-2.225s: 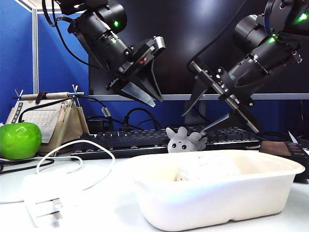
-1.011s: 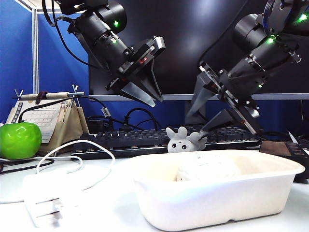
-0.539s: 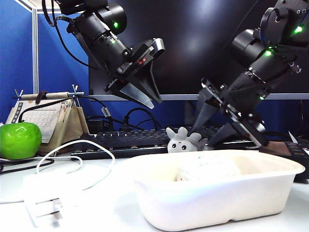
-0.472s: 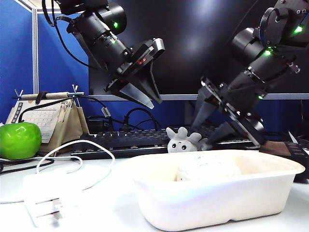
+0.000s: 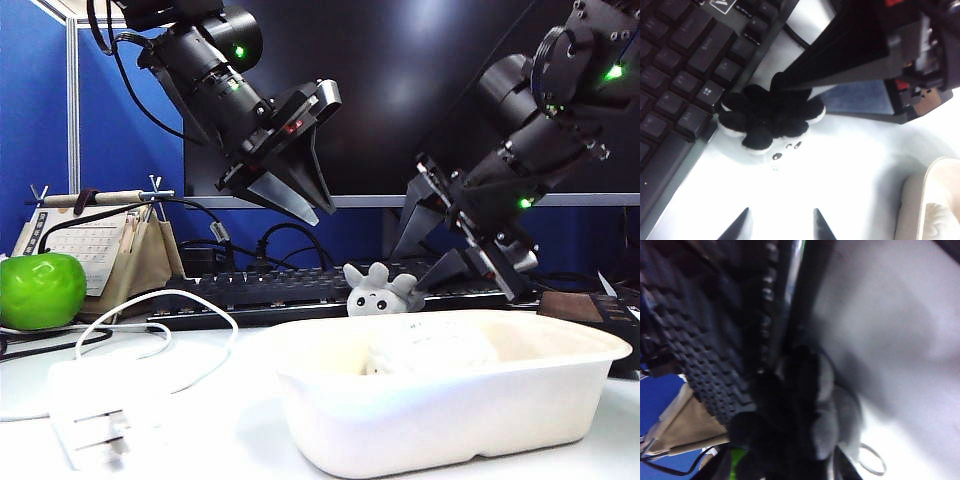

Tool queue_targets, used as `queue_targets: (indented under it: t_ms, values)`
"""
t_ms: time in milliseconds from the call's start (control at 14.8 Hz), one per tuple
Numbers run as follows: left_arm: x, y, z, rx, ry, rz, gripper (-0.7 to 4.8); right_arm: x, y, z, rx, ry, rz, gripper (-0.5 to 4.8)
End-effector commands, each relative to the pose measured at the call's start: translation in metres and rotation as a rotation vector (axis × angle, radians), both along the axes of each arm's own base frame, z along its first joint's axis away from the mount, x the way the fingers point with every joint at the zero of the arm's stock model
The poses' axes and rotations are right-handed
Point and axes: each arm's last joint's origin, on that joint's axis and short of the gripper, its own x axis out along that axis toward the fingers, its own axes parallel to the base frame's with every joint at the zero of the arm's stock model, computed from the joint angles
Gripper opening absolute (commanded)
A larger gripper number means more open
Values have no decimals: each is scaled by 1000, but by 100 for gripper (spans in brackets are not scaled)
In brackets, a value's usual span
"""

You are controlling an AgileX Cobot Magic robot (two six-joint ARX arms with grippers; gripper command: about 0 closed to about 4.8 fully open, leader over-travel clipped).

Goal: Place the tilting octopus upright.

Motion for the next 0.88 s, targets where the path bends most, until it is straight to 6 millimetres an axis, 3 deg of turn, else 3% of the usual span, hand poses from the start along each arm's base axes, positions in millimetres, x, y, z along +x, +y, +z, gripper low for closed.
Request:
queue_targets:
  t_ms: [67,876]
  values:
    - [0,0,2,-10,-3,-3,161,1,1,2,10,-12,3,261]
    - [0,0,2,-10,-3,-3,161,-1,1,-6,-1,43,9,260]
